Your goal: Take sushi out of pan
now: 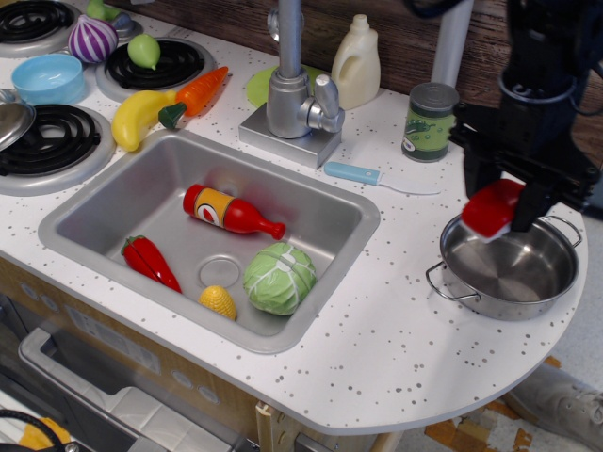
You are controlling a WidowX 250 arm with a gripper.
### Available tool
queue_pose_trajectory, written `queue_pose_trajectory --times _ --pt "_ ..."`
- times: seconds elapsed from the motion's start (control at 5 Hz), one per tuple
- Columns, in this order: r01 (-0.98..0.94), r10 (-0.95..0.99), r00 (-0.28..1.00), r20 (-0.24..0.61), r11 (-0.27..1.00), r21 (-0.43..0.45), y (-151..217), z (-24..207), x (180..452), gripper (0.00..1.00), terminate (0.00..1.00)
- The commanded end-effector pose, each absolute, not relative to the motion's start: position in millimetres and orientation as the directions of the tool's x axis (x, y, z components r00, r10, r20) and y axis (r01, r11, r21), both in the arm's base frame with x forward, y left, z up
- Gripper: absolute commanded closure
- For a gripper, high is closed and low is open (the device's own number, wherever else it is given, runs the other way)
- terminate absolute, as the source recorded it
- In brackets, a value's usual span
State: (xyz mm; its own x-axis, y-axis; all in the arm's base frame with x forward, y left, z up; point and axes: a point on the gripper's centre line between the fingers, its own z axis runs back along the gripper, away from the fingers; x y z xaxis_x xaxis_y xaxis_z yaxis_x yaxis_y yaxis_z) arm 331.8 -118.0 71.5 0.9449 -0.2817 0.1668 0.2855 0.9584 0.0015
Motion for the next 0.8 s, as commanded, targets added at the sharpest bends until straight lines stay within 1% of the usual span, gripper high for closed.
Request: queue_pose_trajectory --times 0.0,0.2,0.6 --pt "0.241 -0.236 0.945 0.226 0.971 0.007 -99 93 314 1.00 0.00" --pt "0.224 -0.224 0.951 0.212 0.974 0.027 -93 77 298 0.00 0.00" --pt "0.203 -0.197 0.950 0.242 0.979 -0.002 -81 41 280 0.00 0.00"
